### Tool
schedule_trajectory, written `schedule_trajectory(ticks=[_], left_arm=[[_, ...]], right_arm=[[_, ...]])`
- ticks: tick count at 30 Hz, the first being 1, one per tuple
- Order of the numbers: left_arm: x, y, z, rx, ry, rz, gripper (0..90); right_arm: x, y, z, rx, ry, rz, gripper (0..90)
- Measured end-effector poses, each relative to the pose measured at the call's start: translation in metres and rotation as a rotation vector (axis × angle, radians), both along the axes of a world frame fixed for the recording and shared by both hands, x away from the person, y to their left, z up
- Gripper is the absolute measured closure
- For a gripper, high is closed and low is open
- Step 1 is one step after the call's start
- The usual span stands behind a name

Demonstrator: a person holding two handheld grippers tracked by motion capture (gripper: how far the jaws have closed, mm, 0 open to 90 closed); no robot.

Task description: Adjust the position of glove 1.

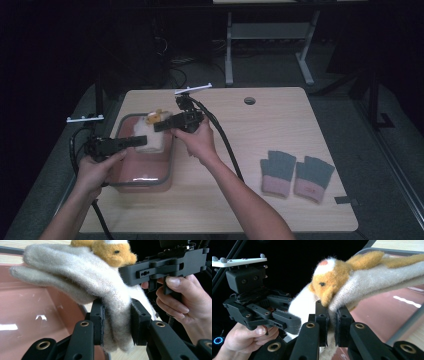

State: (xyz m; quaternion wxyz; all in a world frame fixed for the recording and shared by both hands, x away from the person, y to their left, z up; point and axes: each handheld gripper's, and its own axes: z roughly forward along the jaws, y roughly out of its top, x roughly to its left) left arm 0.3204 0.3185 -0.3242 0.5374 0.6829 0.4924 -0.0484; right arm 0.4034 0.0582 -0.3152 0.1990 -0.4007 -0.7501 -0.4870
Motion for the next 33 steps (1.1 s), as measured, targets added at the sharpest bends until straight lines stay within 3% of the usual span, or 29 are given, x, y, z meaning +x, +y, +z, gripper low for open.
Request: schedule_trajectory(ticks=[6, 14, 33], left_arm=[[-0.001, 0.010, 0.002, 0.031, 0.007, 0.010, 67.9], [0.000, 0.019, -0.004, 0.042, 0.034, 0.030, 67.9], [0.009, 0.029, -0.028, 0.102, 0.157, 0.075, 67.9]], right_arm=[[0.003, 0.012, -0.005, 0.012, 0.013, 0.017, 83.0], [0.008, 0.022, -0.016, 0.022, 0.040, 0.026, 82.9], [0.022, 0.041, -0.055, 0.006, 0.123, 0.050, 82.7]])
